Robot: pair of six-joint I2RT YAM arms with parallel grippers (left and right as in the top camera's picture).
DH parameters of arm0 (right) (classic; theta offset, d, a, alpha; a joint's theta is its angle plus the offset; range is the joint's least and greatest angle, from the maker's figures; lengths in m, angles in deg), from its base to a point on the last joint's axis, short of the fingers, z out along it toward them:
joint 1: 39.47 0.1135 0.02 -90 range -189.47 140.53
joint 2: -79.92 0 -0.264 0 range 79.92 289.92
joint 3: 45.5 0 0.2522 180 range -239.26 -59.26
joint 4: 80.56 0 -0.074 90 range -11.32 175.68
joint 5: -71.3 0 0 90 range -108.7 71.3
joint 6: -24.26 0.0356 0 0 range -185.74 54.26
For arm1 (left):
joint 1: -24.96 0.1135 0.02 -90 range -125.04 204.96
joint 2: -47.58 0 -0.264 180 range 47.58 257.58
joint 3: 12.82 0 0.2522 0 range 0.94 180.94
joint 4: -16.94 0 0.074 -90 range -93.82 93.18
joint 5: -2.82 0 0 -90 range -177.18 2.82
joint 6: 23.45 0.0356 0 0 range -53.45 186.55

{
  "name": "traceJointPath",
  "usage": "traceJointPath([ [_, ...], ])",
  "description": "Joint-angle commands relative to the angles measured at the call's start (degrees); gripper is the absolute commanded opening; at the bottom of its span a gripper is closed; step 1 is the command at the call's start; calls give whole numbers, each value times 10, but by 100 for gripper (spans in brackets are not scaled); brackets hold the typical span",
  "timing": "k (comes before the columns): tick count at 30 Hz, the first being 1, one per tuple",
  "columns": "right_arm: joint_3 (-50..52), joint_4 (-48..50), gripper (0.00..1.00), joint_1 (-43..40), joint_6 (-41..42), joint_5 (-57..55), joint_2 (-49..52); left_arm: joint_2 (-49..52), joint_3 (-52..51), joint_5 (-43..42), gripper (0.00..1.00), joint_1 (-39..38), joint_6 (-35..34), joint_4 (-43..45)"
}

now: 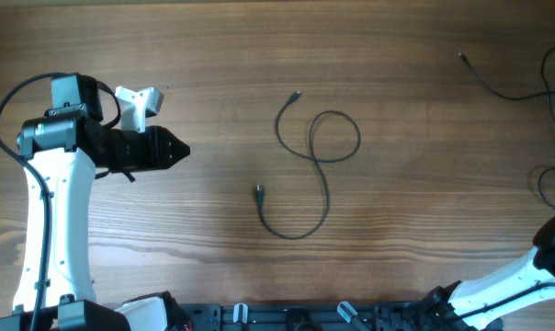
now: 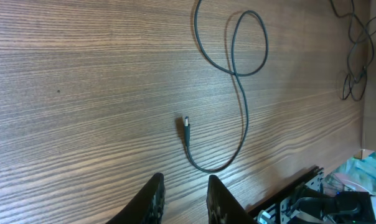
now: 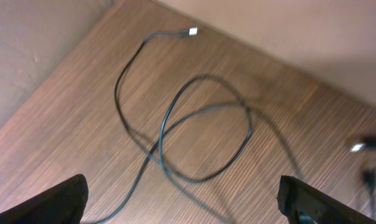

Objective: Untangle cables
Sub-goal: 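Release the cable and move the right gripper to the right edge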

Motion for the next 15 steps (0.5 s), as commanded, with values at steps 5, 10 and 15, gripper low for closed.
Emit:
traceJointPath([
  [5, -5, 62, 100, 28, 92, 228, -20, -8, 3, -3, 24, -3, 11, 2],
  [10, -5, 186, 100, 88, 108, 428, -56, -8, 3, -3, 24, -3, 11, 4],
  [15, -5, 216, 100, 196, 192, 629, -61, -8, 3, -3, 25, -3, 11, 12],
])
